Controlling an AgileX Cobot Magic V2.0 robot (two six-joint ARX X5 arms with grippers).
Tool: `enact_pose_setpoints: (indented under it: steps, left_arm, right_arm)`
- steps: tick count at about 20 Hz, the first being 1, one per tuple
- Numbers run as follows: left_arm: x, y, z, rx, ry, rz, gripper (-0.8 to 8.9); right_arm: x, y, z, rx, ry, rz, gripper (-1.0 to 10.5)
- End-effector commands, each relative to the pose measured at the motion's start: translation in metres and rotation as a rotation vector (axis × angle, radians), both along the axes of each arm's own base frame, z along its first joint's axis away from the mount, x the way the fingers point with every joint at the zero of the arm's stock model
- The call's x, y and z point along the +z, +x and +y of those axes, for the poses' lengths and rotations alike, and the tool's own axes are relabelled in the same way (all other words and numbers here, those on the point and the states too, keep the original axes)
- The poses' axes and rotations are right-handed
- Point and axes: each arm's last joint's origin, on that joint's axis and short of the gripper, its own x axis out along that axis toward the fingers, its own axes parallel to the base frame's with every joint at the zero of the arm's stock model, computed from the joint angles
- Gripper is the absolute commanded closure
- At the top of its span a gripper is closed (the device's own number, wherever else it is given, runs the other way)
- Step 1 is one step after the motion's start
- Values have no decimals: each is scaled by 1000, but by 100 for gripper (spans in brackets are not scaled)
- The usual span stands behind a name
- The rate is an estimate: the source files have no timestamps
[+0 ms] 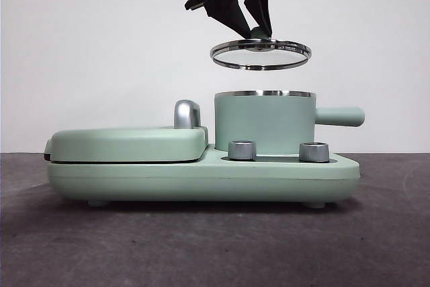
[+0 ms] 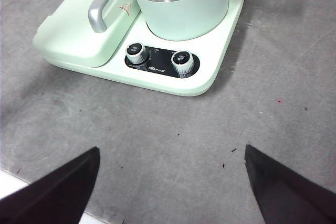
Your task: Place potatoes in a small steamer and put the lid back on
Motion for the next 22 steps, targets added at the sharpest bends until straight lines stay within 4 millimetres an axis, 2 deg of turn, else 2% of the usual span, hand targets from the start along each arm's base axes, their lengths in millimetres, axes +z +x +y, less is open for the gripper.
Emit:
enact_pose_setpoints:
  steps: [1, 5, 11, 17, 22]
  left_arm:
    - [12, -6, -12, -16, -55, -55, 801]
    - [12, -13, -18, -34, -48, -51, 801]
    - [18, -5, -7, 31, -55, -96, 801]
    - [9, 0, -8, 52, -78, -80, 801]
    - [-9, 2, -13, 75, -53, -15, 801]
  right_arm:
    - [3, 0, 0, -4, 16, -9, 507]
    - [3, 0, 0, -12, 28, -1, 507]
    - [3, 0, 0, -14, 29, -1, 507]
    - [5, 1, 1, -12, 35, -26, 507]
    - [8, 2, 1, -12, 51, -54, 507]
